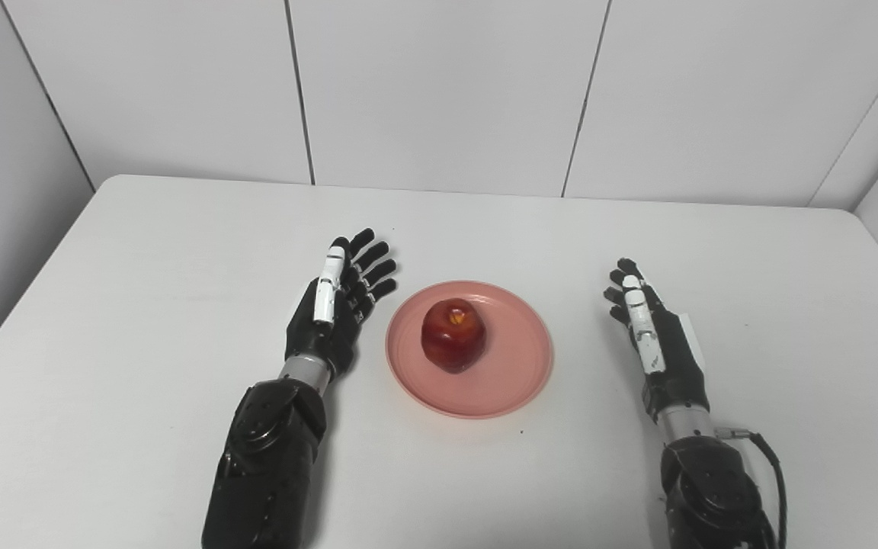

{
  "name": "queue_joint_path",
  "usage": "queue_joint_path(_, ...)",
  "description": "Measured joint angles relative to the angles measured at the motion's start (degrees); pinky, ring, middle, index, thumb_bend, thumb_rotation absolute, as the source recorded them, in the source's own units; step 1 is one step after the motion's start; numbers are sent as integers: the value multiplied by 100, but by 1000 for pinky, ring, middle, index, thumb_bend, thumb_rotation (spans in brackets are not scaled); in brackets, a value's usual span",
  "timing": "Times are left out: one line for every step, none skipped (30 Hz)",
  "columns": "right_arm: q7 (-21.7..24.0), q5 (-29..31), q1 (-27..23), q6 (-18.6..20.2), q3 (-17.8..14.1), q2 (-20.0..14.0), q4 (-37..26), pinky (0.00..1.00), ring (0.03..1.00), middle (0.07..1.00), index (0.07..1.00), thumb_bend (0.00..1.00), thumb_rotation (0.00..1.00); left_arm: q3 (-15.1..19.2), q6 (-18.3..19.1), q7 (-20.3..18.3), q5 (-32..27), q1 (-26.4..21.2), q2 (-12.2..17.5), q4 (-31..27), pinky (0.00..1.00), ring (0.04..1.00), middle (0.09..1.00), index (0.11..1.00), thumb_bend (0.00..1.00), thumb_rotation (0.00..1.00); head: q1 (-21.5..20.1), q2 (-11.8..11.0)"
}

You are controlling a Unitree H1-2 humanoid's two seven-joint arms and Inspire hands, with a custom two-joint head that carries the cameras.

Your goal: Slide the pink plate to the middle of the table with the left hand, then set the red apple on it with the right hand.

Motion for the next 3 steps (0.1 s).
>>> queue_joint_path(0, 2, 1, -13, 0, 0, 0, 898, 891, 915, 921, 286, 1000, 0, 0, 6, 0, 13, -2, -22, 859, 859, 879, 868, 372, 1000, 0, -9)
queue_joint_path(1, 8, 1, -29, -1, 0, 0, 904, 893, 916, 921, 286, 1000, 2, 0, 14, 0, 31, -5, -44, 858, 858, 879, 867, 372, 1000, 9, -9)
queue_joint_path(1, 18, 2, -62, -1, 0, 0, 904, 893, 915, 920, 282, 1000, 2, 0, 17, 0, 50, -5, -70, 857, 858, 879, 867, 373, 1000, 9, -9)
